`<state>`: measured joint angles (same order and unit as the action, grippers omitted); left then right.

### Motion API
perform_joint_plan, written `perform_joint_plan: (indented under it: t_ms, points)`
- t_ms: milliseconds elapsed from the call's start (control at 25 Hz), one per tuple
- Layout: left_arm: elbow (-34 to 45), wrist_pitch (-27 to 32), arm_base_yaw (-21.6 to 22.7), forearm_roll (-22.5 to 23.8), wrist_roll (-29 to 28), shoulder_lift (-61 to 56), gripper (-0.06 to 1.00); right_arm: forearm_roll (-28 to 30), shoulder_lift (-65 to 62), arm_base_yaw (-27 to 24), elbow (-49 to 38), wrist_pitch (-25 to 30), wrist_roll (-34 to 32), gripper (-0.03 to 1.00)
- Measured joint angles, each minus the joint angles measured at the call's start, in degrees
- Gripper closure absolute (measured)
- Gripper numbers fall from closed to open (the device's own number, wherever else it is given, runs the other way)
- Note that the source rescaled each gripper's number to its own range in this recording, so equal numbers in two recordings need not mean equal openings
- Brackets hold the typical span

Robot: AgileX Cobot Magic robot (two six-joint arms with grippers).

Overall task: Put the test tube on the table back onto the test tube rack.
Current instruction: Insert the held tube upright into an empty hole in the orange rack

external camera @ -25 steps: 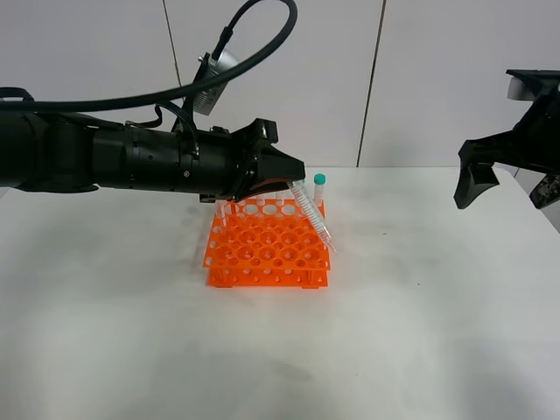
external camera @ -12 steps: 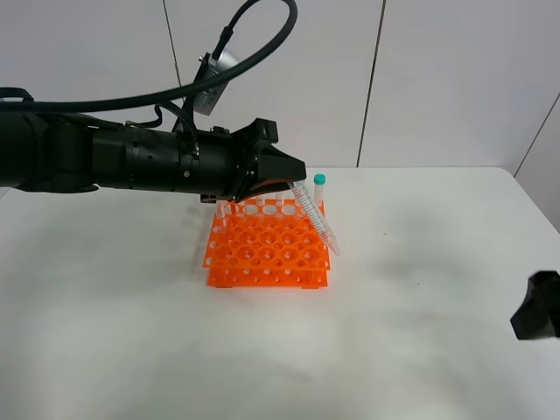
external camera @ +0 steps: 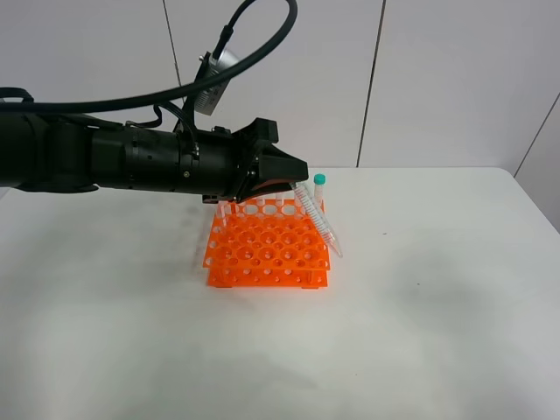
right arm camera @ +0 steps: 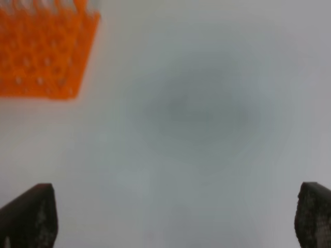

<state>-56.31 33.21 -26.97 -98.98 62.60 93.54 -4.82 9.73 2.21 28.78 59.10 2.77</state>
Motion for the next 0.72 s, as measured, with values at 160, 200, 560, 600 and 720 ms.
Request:
perform_joint_plan:
  t_ms: [160, 200, 560, 600, 720]
  points:
    - [0.0, 0.17, 0.0, 0.0, 0.0, 0.0, 0.94, 0.0, -8.46, 0.0, 0.0, 0.0, 0.0, -0.03]
    - [0.0, 0.17, 0.0, 0.0, 0.0, 0.0, 0.94, 0.0, -9.53, 0.0, 0.0, 0.0, 0.0, -0.03]
    - [0.0, 0.21, 0.0, 0.0, 0.0, 0.0, 0.94, 0.0, -10.05, 0.0, -0.04, 0.07, 0.0, -0.03]
    - [0.0, 0.21, 0.0, 0.0, 0.06, 0.0, 0.94, 0.0, -10.05, 0.0, -0.04, 0.07, 0.0, -0.03]
    - [0.0, 0.21, 0.0, 0.0, 0.19, 0.0, 0.94, 0.0, -10.05, 0.0, -0.04, 0.07, 0.0, -0.03]
